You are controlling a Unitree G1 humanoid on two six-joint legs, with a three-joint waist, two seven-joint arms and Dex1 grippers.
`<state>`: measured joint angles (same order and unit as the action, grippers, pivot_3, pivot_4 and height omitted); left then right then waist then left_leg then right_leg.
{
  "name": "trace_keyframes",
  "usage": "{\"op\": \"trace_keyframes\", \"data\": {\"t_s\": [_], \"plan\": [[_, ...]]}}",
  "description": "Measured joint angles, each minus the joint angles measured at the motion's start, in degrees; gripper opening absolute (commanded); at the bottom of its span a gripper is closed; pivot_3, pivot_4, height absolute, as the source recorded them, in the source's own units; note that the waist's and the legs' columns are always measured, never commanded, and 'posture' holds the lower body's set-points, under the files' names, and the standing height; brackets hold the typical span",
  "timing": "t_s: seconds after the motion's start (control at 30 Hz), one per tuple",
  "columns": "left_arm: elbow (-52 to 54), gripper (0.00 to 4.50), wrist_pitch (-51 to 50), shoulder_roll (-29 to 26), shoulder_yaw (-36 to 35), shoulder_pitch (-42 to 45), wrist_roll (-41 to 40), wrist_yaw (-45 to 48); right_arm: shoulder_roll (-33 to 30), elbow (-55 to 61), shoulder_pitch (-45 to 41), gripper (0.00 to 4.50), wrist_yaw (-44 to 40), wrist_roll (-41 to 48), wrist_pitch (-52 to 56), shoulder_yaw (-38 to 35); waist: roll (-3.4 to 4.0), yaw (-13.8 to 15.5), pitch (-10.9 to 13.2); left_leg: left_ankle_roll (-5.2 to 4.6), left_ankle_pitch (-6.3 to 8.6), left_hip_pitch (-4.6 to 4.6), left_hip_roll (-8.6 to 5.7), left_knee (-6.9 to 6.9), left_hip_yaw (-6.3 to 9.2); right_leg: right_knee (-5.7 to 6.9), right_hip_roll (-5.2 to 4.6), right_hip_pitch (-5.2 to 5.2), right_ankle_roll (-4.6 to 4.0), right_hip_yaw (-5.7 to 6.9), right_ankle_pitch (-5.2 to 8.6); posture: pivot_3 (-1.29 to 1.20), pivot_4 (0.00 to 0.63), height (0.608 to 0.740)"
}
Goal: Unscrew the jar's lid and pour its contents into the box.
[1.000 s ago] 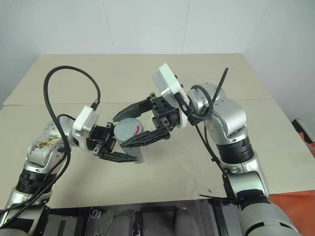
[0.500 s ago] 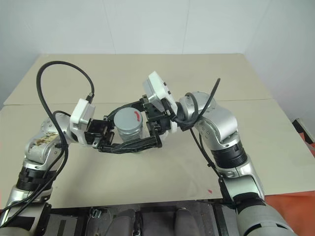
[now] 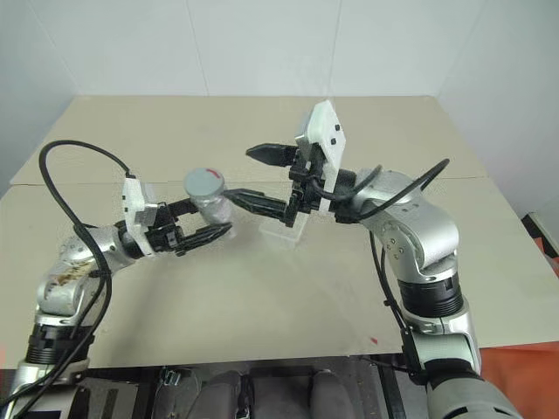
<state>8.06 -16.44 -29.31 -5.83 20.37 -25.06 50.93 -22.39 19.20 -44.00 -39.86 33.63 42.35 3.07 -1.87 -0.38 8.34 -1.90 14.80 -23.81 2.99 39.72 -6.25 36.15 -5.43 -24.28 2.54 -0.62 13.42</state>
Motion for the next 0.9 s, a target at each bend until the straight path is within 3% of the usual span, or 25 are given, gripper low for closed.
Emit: {"op": "trace_keyframes", "data": {"t_s": [0.17, 0.33, 0.9], "plan": [[0.59, 2.78, -0.11, 4.58, 1.17, 0.22, 4.49, -10.40, 5.72, 1.78, -1.36, 4.47, 11.41, -3.69, 4.13, 2.95, 0.00, -0.38, 0.00, 0.03, -0.02, 0.00, 0.01, -0.02, 0.00, 0.04, 0.01, -0.04, 0.00, -0.01, 0.00, 0.00, 0.150, 0.740], [1.82, 2.78, -0.84, 6.12, 3.14, 1.51, 6.12, -14.30, 10.83, 1.75, -3.81, 4.47, 19.04, -8.19, 6.19, 7.24, 0.00, -0.36, 0.00, 0.05, -0.03, -0.03, -0.01, -0.03, -0.01, 0.05, 0.00, -0.03, 0.00, 0.01, 0.00, 0.00, 0.150, 0.740], [2.35, 2.78, -1.20, 6.06, 3.52, 1.56, 6.74, -14.67, 12.76, -1.12, -5.33, 4.47, 21.80, -15.50, 6.22, 10.30, 0.00, -0.38, 0.00, 0.04, -0.02, -0.02, 0.00, -0.04, 0.00, 0.02, 0.01, -0.03, 0.00, 0.02, 0.00, 0.00, 0.150, 0.740]]}}
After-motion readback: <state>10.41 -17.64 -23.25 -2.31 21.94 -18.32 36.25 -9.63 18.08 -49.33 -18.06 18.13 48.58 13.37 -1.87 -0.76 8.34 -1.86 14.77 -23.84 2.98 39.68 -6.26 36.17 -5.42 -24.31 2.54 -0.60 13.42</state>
